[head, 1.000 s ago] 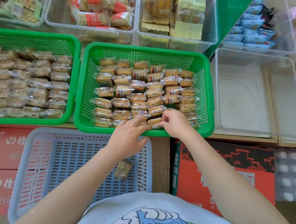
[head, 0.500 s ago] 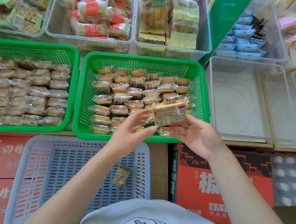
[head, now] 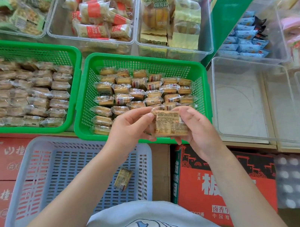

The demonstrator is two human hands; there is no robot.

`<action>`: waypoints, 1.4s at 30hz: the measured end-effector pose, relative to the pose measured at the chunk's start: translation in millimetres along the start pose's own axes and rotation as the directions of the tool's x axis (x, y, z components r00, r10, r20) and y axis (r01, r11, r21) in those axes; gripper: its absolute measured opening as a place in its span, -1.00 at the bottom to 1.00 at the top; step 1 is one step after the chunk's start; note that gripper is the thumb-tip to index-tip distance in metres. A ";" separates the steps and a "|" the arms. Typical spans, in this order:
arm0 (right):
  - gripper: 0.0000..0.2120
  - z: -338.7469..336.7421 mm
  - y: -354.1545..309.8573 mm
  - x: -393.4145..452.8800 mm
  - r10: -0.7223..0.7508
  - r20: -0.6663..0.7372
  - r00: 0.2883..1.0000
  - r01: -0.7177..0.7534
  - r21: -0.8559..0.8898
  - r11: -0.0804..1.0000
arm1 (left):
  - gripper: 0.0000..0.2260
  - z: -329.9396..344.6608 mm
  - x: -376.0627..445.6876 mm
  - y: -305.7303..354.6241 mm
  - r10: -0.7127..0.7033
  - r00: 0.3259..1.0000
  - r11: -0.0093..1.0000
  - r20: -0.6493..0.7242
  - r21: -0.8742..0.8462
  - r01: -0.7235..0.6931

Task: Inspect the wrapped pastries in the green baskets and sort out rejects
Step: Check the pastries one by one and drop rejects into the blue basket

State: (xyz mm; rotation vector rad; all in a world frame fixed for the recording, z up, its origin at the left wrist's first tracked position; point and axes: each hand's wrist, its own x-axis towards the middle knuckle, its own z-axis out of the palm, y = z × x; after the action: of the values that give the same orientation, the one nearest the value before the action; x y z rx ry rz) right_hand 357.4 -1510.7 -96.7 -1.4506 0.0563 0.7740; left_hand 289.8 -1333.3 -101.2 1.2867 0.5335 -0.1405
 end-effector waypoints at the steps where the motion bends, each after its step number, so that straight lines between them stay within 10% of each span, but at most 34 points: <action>1: -0.60 1.6 0.4 -0.5 -0.002 -0.004 1.000 0.002 0.023 1.000 | -0.84 0.9 -0.5 0.9 0.004 1.000 1.000 -0.011 0.003 -0.004; 13: -0.69 21.1 7.0 -5.8 -0.092 -0.187 0.978 0.081 -0.063 0.995 | -0.88 6.5 -0.7 0.6 0.185 0.943 0.976 -0.279 0.165 -0.142; 27: -0.73 14.8 3.3 -3.4 -0.155 -0.409 0.899 0.149 -0.048 0.988 | -0.96 8.1 -3.5 9.7 -0.027 0.999 0.932 0.044 0.363 0.009; 42: -0.71 -12.3 -1.9 2.9 0.082 -0.016 0.997 -0.079 0.137 0.988 | -0.82 -10.0 14.2 -12.7 -0.117 0.984 0.992 0.136 -0.041 0.123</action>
State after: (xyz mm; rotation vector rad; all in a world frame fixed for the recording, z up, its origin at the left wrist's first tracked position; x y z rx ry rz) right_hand 365.6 -1520.4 -98.5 -1.3335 0.1812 0.8051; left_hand 294.2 -1324.9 -120.5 1.1879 0.4964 -0.3100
